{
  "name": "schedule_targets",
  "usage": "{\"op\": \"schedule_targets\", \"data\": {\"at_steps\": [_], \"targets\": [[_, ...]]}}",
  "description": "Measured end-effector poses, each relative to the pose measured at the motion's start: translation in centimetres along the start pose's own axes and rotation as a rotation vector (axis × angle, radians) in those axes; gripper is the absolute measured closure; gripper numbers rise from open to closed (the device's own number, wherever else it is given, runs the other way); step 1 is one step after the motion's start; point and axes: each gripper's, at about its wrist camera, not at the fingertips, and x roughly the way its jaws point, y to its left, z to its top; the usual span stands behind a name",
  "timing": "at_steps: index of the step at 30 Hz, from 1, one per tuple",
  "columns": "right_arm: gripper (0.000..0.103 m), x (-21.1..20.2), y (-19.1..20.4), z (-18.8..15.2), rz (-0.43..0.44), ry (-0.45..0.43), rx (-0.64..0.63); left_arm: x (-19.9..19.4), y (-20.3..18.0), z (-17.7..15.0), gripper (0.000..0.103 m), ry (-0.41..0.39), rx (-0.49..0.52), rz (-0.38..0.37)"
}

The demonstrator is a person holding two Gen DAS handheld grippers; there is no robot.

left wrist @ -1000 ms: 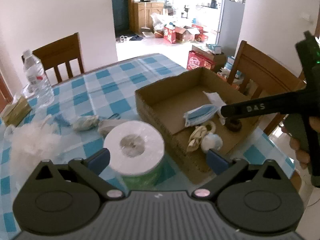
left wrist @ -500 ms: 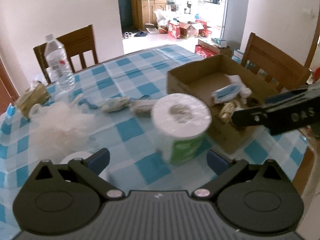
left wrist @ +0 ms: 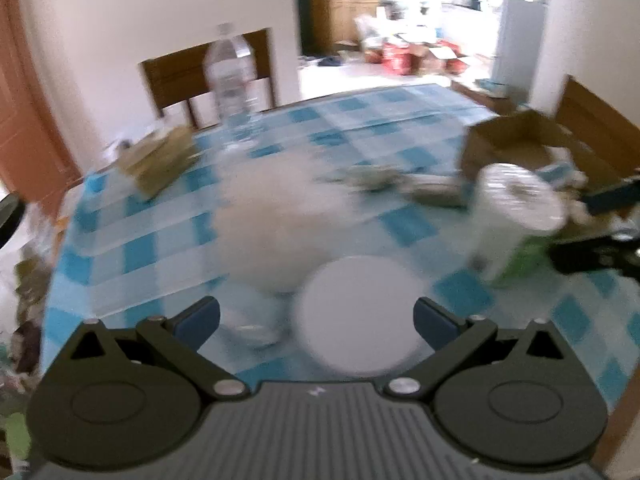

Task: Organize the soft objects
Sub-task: 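Move both open tools back over the remaining table items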

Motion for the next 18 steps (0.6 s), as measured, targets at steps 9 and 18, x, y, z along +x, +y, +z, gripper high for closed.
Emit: {"op": "schedule_targets", "data": {"at_steps": [9,18], "targets": [[0.0,1.5,4.3,1.2,0.015,0.019,-0.083,3.5,8.3,-0.9,0.001,0.041,-0.133,0.084],[0.0,3.0,5.8,1.9,-0.002,0.045,-0.09,8.9,10.4,-1.3,0.002,0.105,-0.195,0.021]]}}
